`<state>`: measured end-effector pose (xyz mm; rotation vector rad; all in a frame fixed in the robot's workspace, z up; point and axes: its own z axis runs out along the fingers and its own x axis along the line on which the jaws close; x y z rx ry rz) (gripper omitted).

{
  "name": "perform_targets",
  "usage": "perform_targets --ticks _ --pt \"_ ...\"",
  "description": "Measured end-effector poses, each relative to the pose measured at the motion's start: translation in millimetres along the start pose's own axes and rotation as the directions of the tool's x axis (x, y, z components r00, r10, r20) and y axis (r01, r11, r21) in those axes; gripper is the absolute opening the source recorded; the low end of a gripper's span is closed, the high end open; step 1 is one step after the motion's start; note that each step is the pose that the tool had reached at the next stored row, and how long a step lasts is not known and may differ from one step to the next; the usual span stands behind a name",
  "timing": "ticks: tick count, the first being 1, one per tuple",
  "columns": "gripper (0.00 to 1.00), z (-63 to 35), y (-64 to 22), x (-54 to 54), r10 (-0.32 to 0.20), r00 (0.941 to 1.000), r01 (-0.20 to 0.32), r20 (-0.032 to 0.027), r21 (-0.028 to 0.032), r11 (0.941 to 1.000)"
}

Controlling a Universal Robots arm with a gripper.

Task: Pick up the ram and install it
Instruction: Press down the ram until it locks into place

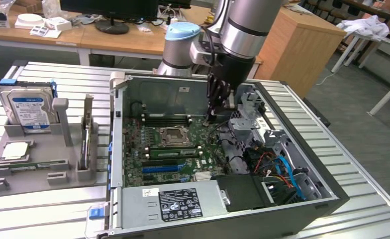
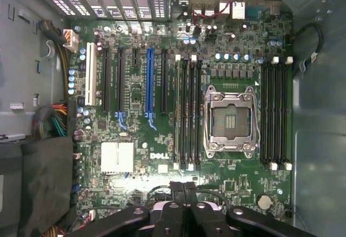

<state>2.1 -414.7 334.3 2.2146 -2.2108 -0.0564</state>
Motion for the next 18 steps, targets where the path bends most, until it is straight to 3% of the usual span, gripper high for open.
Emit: perform_targets --ticks 18 --pt "0.11 24.2 -0.8 0.4 0.000 1.0000 0.000 0.0000 0.0000 1.0000"
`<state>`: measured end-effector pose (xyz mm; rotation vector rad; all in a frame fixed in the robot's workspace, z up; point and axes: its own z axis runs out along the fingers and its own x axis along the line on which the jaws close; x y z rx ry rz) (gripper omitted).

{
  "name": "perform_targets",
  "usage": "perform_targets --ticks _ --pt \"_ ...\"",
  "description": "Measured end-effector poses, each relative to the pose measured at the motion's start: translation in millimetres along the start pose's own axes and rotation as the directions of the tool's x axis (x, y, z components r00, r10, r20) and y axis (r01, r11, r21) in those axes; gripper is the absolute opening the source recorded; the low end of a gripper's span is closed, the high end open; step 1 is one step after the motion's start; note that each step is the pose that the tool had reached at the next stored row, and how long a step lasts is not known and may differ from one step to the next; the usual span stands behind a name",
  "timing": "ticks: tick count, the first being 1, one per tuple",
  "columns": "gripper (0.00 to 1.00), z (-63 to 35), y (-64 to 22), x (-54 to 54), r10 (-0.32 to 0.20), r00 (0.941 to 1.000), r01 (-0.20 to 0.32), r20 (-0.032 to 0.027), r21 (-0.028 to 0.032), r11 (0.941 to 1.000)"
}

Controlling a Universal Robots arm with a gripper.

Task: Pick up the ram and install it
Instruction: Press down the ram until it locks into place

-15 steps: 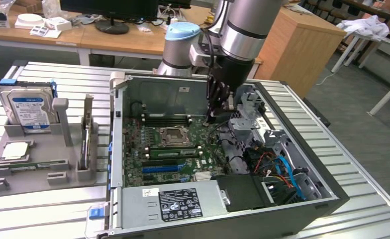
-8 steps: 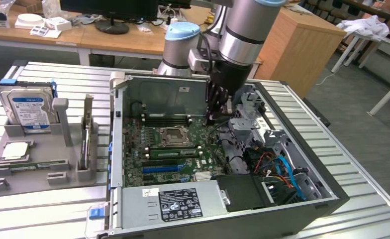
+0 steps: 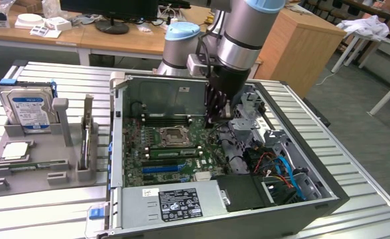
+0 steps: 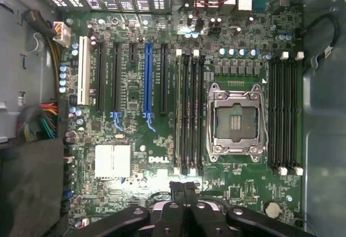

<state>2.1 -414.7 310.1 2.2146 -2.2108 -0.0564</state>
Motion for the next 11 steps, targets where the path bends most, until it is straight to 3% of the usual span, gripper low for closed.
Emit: perform_targets --ticks 11 --pt "0.11 12.6 -0.4 0.2 0.000 1.0000 0.000 -0.0001 0.0000 1.0000"
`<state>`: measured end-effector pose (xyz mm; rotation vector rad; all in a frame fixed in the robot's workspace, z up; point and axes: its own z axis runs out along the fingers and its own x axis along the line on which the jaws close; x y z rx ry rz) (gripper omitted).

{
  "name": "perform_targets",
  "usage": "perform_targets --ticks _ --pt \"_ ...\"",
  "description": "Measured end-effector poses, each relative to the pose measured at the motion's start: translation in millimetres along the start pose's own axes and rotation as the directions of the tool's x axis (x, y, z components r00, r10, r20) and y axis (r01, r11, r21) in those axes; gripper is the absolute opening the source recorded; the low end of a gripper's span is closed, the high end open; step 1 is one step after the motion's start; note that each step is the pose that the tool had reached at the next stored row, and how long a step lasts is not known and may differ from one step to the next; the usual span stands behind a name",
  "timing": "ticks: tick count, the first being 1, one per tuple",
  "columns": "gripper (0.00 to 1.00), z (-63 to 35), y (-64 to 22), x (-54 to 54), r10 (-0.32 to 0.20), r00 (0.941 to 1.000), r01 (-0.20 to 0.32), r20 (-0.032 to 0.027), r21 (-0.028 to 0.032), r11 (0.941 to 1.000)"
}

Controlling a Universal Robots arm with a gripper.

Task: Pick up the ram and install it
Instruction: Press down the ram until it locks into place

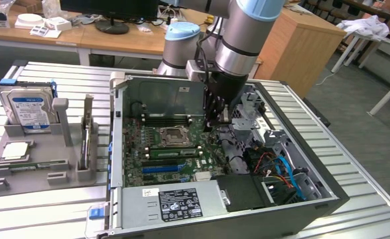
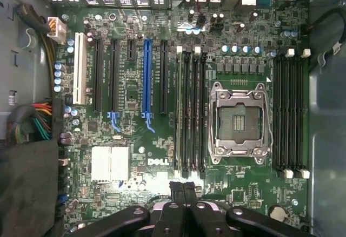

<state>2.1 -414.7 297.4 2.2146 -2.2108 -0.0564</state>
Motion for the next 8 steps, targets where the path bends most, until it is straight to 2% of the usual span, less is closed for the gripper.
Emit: perform_targets --ticks 8 --pt "0.11 11.5 -0.4 0.2 0.000 1.0000 0.000 -0.0001 0.0000 1.0000"
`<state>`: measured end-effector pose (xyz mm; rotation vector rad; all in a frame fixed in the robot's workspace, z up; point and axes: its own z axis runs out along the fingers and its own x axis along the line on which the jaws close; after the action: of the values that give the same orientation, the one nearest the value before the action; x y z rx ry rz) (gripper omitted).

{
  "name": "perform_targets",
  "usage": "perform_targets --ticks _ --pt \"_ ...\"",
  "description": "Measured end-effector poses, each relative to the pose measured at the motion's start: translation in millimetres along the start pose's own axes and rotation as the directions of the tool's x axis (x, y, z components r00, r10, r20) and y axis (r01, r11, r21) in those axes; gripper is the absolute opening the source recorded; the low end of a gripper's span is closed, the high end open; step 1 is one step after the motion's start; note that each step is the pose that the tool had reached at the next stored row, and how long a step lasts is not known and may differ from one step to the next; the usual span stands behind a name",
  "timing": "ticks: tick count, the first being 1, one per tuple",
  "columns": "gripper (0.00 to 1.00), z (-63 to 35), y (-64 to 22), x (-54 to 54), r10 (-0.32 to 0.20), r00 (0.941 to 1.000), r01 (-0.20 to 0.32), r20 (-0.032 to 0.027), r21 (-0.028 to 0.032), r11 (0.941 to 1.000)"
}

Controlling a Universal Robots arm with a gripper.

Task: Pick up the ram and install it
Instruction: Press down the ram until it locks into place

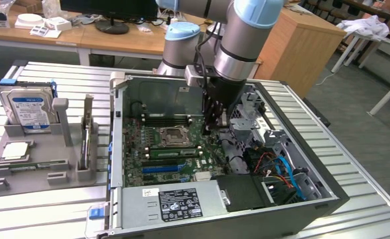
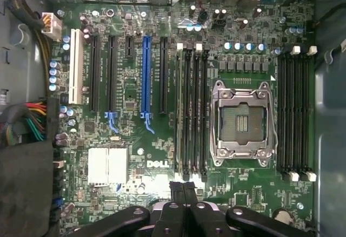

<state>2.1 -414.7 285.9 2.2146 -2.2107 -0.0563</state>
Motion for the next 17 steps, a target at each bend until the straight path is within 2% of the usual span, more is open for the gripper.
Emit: perform_targets --ticks 17 --pt "0.11 24.9 -0.9 0.4 0.000 1.0000 0.000 0.0001 0.0001 1.0000"
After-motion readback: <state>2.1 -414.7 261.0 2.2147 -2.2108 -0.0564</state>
